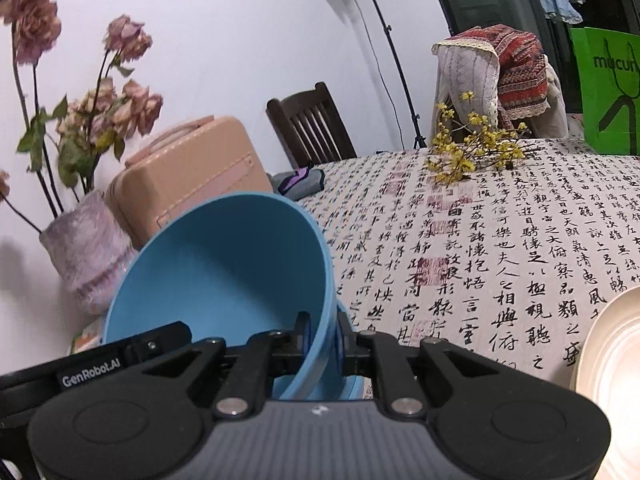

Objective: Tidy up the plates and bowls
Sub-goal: 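Lower the held blue bowl with both grippers into the stacked blue bowls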

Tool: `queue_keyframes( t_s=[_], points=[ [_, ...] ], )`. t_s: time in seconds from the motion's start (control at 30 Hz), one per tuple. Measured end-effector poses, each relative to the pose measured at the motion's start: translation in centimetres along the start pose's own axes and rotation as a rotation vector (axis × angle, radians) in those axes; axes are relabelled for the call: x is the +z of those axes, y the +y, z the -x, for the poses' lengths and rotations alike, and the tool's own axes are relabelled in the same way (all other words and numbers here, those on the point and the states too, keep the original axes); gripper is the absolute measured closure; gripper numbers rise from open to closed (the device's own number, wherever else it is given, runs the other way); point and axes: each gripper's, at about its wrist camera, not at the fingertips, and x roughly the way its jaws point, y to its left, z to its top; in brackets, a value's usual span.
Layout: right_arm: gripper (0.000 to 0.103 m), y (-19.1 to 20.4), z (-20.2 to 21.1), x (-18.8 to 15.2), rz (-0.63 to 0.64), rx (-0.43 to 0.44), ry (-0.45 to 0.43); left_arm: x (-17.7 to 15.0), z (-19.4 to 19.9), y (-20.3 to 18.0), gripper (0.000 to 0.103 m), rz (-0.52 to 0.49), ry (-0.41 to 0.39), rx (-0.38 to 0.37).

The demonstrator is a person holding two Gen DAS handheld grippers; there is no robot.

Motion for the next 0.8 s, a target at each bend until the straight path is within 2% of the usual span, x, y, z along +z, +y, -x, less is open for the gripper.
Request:
queue_keyframes(
  t_s=[0.53, 0.8],
  points=[
    [0.089, 1.4, -1.3, -1.2, 0.109, -0.053, -0.005, -0.9, -1.5, 0.9, 0.091, 0.007, 0.042, 0.01],
    [0.089, 1.3, -1.2, -0.9, 0.111, -0.054, -0.027, -0.8, -1.5, 1.0, 0.091, 0.011, 0.035, 0.012]
  ],
)
